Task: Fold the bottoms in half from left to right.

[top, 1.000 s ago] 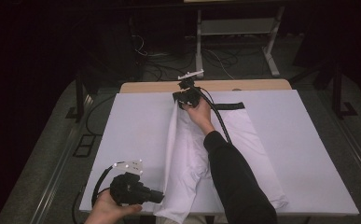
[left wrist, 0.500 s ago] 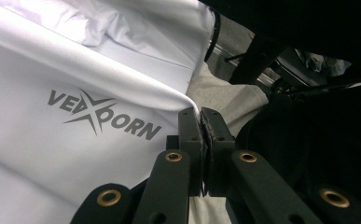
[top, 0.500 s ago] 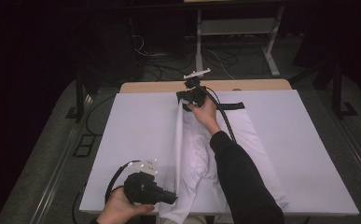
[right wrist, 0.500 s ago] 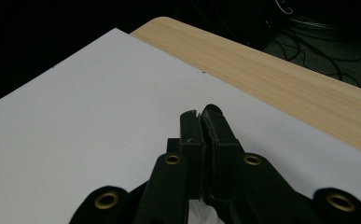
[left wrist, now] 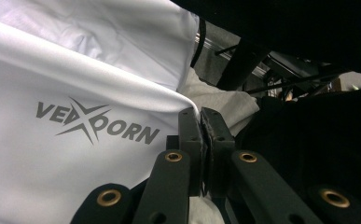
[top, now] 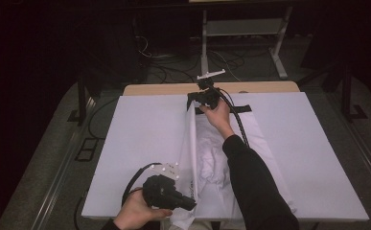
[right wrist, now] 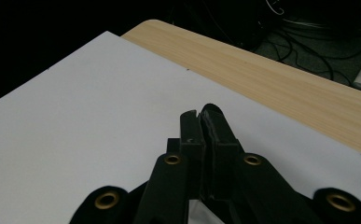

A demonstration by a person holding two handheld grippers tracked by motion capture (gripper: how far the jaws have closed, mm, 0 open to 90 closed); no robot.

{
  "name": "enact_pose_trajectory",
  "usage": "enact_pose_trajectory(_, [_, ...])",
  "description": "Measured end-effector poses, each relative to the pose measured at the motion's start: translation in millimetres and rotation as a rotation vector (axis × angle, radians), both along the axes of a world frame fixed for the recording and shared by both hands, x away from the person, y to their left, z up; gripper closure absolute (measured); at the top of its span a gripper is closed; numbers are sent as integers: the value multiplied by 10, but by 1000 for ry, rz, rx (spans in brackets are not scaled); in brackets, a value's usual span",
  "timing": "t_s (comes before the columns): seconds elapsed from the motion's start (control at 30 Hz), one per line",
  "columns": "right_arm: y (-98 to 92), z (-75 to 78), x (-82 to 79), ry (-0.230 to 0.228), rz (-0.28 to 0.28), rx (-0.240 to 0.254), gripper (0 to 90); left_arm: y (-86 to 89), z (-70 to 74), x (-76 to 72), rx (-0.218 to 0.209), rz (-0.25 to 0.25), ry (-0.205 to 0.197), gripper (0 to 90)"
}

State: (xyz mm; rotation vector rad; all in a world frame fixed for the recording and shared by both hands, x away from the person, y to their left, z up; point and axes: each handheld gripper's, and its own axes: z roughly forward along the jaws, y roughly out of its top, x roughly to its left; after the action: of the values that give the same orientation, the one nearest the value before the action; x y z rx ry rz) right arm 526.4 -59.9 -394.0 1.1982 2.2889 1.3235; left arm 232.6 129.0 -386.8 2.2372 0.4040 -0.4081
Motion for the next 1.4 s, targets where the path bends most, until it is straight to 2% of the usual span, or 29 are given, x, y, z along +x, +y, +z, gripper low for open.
enact_pose_trajectory(0.73, [-395, 31, -44, 8, -26, 14, 853, -446, -3, 43, -14, -77, -9, 866])
enact_pose_trajectory(1.17, [-583, 21, -59, 18, -38, 16, 853, -693, -7, 73, -4, -116, -7, 866])
enact_pose_trajectory(1.4, [-707, 24, -63, 18, -40, 6, 853, -851, -3, 92, -12, -138, -5, 866])
